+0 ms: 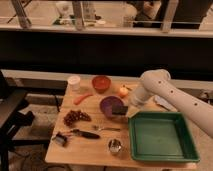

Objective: Place eraser in plastic cup

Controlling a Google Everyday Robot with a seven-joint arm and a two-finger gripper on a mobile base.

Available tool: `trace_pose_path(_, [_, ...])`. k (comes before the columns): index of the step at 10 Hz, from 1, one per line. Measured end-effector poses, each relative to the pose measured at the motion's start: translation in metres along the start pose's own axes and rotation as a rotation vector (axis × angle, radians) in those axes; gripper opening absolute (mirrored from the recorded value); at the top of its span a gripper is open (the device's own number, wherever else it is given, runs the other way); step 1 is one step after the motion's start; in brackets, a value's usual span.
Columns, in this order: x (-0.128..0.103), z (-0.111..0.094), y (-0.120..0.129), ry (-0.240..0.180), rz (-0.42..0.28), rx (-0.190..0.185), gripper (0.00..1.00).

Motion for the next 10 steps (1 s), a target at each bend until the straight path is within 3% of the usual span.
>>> trace_pose_path(2, [-0.001, 0.0, 0.001, 0.004, 0.0, -0.001, 0.1])
trace_pose_path(4, [0.004, -0.009, -0.001, 0.027, 0.032, 0.093, 0.04])
trace_pose_path(5, [0.008, -0.014, -0.003, 0.045, 0.049, 0.172, 0.0])
trace_pose_path(6, [0.007, -0.017, -0.008, 0.071, 0.053, 0.219, 0.0])
trace_pose_path(8, [0.002, -0.017, -0.03, 0.129, 0.053, 0.233, 0.0])
trace_pose_path(10, [-0.004, -0.011, -0.058, 0.166, 0.047, 0.223, 0.0])
